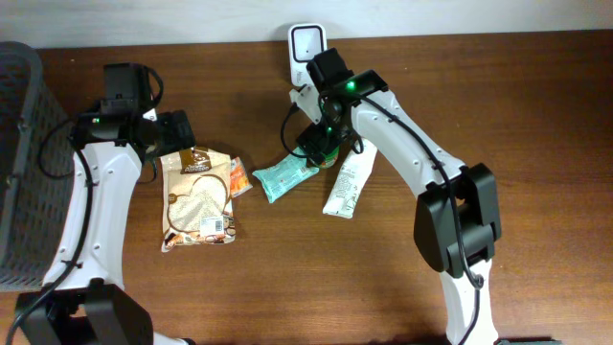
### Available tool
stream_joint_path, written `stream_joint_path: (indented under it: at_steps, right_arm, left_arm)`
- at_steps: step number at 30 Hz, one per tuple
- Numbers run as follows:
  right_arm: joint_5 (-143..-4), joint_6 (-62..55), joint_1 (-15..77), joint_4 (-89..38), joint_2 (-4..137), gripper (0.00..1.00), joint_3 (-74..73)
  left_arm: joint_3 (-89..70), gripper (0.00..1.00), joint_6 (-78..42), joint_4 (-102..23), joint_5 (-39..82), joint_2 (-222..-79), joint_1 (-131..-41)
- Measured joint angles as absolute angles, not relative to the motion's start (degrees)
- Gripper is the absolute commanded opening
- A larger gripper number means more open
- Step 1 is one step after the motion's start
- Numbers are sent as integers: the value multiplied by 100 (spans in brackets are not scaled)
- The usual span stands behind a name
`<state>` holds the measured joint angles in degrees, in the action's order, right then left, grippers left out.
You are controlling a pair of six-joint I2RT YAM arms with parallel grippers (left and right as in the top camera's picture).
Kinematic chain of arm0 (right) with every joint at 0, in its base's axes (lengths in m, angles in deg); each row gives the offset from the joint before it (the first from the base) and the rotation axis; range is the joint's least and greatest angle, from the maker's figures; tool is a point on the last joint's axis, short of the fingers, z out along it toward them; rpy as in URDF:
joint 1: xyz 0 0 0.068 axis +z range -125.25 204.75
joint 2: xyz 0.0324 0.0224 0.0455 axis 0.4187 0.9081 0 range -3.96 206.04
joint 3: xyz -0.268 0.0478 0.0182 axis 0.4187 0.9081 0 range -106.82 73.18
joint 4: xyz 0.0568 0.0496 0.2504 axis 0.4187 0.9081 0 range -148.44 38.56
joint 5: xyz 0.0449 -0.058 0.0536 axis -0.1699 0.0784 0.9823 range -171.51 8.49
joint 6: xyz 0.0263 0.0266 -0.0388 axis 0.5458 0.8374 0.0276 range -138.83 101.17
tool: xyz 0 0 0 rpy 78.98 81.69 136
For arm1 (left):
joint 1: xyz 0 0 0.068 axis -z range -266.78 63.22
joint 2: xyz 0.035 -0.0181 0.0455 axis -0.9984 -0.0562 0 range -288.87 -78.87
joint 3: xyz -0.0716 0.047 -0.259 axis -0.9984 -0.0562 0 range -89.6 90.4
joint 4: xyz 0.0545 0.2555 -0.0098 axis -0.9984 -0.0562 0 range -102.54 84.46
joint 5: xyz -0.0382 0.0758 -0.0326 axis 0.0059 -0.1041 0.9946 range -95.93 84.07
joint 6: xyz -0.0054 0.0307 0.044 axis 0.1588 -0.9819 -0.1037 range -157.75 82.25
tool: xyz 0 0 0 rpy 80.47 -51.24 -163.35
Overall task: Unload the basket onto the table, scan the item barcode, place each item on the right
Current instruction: 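Lift the jar and carry it toward the white scanner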
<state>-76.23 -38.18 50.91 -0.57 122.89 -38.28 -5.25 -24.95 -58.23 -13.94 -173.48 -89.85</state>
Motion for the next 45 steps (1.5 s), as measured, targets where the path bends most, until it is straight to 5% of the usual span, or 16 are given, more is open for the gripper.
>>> stream_joint_path:
  at_steps: [4, 22, 33, 45]
  right_arm:
    - [-7639, -3838, 5091, -77, 12337, 79, -3828]
    - [-7660, -3829, 5091, -291, 12527, 74, -3753]
    - [-7763, -3774, 5091, -250, 12560, 50, -3766]
    - [-7206, -2824, 5038, 1612, 12564, 38, -5493]
  left_arm:
    - [-525, 99, -2495, -5823, -1394, -17348, -8985]
    - [-525, 99, -2495, -5823, -1394, -17348, -8985]
    - [-525, 99, -2495, -5823, -1394, -17348, -8985]
    - [-525, 99, -2495, -5825, -1396, -17348, -8985]
